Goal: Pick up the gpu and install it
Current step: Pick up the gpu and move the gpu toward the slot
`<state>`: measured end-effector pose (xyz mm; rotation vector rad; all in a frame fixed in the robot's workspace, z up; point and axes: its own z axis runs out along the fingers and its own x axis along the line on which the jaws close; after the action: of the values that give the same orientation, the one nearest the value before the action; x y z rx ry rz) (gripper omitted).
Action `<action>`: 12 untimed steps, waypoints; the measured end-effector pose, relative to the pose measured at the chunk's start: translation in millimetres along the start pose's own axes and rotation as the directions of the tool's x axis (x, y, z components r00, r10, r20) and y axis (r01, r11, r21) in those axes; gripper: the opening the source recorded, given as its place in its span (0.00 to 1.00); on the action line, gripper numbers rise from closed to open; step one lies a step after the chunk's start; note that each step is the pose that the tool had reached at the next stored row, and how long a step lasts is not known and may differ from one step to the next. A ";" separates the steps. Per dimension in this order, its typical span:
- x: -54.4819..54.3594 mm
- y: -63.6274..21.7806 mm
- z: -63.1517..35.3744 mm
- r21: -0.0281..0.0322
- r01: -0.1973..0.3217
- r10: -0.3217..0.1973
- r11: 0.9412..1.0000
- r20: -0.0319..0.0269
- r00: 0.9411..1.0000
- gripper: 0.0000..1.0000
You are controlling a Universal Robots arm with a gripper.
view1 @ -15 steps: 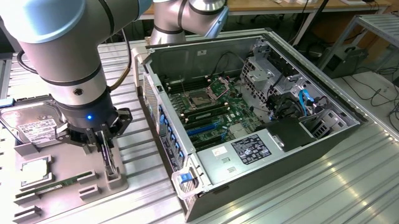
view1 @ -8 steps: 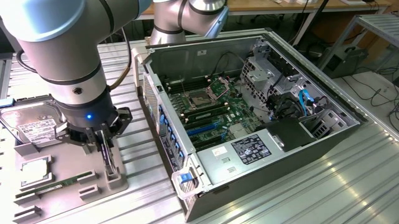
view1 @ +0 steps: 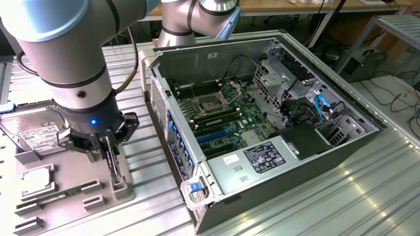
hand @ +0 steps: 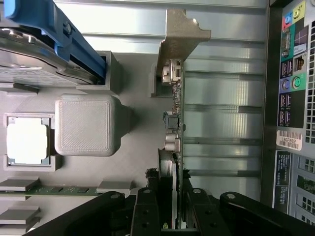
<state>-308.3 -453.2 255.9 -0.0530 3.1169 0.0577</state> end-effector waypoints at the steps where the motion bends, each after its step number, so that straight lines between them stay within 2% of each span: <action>1: 0.0 0.0 -0.5 0.000 0.000 0.000 1.000 0.000 1.000 0.27; 12: -0.2 0.3 -8.0 0.000 0.000 0.000 1.000 0.000 1.000 0.27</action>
<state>-308.2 -453.2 264.0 -0.0530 3.1168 0.0577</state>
